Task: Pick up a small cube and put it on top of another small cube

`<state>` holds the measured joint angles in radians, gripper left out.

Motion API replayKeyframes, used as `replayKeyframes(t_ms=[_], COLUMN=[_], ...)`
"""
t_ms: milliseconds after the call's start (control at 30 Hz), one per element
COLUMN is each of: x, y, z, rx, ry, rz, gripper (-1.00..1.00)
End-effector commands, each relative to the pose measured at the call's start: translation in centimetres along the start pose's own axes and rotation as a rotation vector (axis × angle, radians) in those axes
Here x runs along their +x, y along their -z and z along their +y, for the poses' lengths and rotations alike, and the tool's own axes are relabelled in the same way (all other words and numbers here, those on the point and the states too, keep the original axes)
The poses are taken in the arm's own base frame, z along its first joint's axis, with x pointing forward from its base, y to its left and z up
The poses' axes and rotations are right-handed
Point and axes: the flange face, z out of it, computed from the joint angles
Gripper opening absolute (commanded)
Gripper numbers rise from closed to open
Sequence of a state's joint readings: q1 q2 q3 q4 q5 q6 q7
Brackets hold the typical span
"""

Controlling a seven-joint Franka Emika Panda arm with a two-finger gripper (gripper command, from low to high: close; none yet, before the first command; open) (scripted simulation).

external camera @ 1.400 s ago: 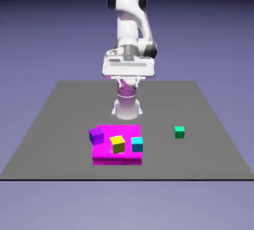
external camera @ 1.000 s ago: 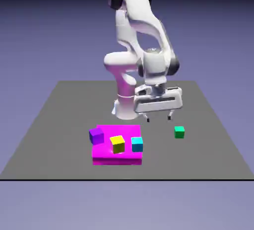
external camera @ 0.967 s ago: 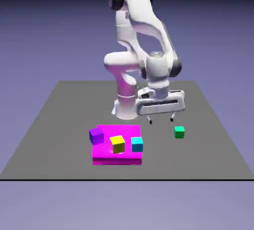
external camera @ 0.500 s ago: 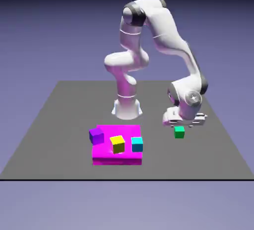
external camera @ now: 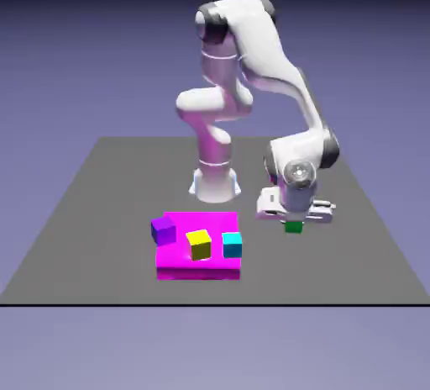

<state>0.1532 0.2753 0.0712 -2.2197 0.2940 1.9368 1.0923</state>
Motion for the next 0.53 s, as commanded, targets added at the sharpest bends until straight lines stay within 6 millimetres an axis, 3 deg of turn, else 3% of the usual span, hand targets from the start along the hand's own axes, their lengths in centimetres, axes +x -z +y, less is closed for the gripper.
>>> replayKeyframes(t_ms=[0, 67, 167, 200, 233, 367, 400, 433, 500], x=[2.6, 7.8, 15.4, 16.4, 16.4, 16.9, 16.9, 16.9, 16.7], y=[2.2, 6.4, 12.1, 12.8, 12.8, 6.2, 6.2, 6.2, 9.6], z=[0.8, 3.3, 9.0, 9.9, 9.9, 8.6, 8.6, 8.6, 9.2], rx=[0.014, 0.046, 0.089, 0.095, 0.095, 0.094, 0.094, 0.094, 0.095], ry=[-0.032, -0.097, -0.201, -0.216, -0.216, -0.215, -0.215, -0.215, -0.215], rz=[-0.012, -0.039, -0.077, -0.082, -0.082, -0.082, -0.082, -0.082, -0.083], gripper=[-1.0, -1.0, -1.0, -1.0, -1.0, -1.0, 1.0, 1.0, 1.0])
